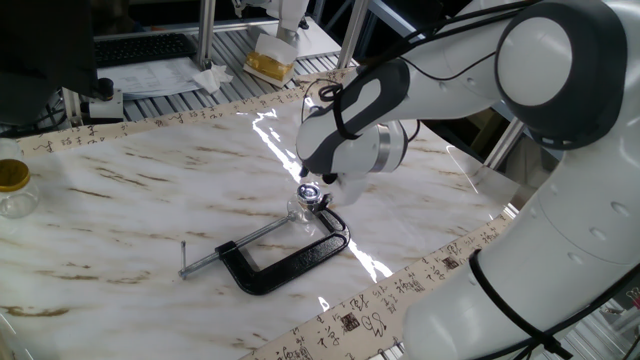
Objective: Unscrew the lid from the jar
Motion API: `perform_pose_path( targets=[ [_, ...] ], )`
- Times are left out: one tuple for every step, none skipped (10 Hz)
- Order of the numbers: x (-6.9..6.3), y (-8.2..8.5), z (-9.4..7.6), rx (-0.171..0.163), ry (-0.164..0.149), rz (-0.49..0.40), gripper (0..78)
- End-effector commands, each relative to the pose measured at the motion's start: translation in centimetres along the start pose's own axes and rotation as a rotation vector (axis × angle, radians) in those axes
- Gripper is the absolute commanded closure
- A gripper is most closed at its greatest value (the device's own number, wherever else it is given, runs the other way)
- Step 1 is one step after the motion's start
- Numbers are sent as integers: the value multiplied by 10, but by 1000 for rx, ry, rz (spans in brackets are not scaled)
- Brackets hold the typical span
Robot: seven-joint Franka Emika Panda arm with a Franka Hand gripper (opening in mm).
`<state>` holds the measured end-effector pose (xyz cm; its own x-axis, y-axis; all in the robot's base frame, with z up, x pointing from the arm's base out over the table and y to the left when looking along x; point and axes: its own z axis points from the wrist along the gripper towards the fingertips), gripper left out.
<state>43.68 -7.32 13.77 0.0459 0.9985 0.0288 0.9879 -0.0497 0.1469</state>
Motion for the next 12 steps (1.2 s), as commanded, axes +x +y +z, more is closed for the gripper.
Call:
perform_pose_path(
  targets=[
    [0, 1, 1, 10, -15, 118, 1],
    [1, 1, 1, 20, -14, 108, 1],
    [1, 1, 1, 31, -5, 97, 1],
    [1, 1, 1, 40, -4, 85, 1],
    [1, 1, 1, 53, 0, 64, 1],
    [1, 1, 1, 61, 9, 53, 1],
    [1, 1, 1, 62, 11, 52, 1],
    [1, 1, 1, 64, 15, 42, 1],
    [1, 1, 1, 65, 20, 40, 1],
    [1, 1, 2, 71, 25, 29, 1],
    [1, 1, 2, 73, 25, 22, 1],
    [1, 1, 3, 74, 26, 18, 1]
  ],
)
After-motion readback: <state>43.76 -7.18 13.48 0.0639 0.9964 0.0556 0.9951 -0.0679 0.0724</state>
